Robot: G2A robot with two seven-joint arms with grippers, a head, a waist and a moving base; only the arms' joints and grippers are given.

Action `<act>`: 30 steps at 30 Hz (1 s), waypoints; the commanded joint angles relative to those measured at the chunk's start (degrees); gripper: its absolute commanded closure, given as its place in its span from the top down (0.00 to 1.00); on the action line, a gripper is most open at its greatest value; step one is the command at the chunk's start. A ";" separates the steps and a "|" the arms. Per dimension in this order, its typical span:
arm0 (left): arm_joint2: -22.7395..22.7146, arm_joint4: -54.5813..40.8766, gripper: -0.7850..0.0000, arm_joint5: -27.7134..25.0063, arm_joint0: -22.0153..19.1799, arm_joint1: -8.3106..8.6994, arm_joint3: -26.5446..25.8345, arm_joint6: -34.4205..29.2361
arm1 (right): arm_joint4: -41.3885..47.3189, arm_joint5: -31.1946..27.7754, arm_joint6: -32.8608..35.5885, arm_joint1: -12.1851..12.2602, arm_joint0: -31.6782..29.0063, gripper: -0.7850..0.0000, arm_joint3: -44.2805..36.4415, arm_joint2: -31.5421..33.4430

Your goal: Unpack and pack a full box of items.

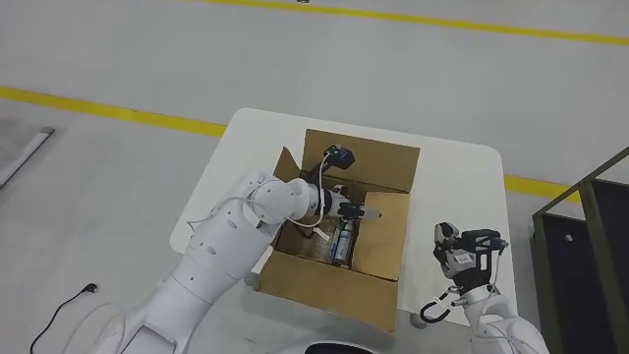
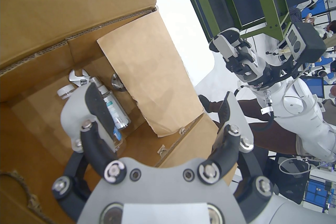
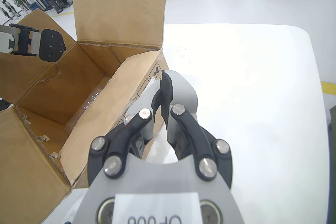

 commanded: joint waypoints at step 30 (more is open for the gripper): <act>8.18 -9.63 1.00 -2.74 -0.65 -5.07 16.23 3.57 | 0.47 1.83 -0.08 -1.21 -0.46 0.00 5.44 -6.89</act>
